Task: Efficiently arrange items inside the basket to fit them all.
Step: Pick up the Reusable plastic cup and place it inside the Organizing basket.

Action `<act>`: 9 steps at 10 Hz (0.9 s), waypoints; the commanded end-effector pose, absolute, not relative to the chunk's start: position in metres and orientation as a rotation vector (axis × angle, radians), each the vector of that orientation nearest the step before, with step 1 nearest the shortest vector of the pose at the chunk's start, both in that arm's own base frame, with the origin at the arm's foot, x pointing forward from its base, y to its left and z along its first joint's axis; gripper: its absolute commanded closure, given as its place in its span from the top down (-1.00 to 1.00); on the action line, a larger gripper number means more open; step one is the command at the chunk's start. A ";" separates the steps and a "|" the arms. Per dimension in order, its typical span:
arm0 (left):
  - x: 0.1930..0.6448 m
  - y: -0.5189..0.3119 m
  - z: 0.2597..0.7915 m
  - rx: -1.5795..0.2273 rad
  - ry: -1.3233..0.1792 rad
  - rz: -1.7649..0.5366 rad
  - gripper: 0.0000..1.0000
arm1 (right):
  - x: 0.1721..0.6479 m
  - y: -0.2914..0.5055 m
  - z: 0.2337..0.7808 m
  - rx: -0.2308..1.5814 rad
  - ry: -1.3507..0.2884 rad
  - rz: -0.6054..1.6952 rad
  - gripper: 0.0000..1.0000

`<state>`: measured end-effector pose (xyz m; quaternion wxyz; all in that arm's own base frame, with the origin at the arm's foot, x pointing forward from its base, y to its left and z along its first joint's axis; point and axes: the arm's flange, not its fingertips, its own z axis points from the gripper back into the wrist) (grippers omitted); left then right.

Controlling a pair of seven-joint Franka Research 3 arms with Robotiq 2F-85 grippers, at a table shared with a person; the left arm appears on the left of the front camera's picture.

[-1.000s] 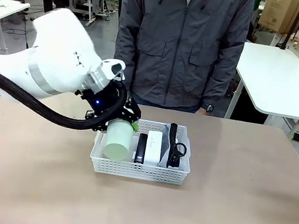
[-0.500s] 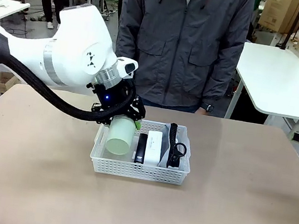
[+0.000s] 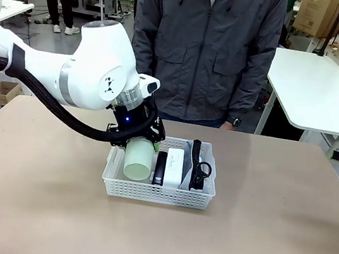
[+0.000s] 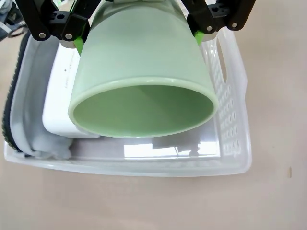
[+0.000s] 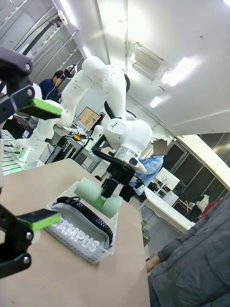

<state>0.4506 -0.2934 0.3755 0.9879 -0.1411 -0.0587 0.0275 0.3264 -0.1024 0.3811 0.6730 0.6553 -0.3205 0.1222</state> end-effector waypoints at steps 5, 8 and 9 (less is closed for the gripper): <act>0.468 -0.311 0.350 -0.171 -0.138 0.061 0.74 | 0.325 -0.101 0.383 1.483 -0.736 0.279 1.00; 0.471 -0.314 0.341 -0.124 -0.146 0.048 0.74 | 0.325 -0.101 0.383 1.483 -0.736 0.279 1.00; 0.472 -0.315 0.339 -0.111 -0.148 0.050 0.74 | 0.325 -0.101 0.383 1.483 -0.736 0.279 1.00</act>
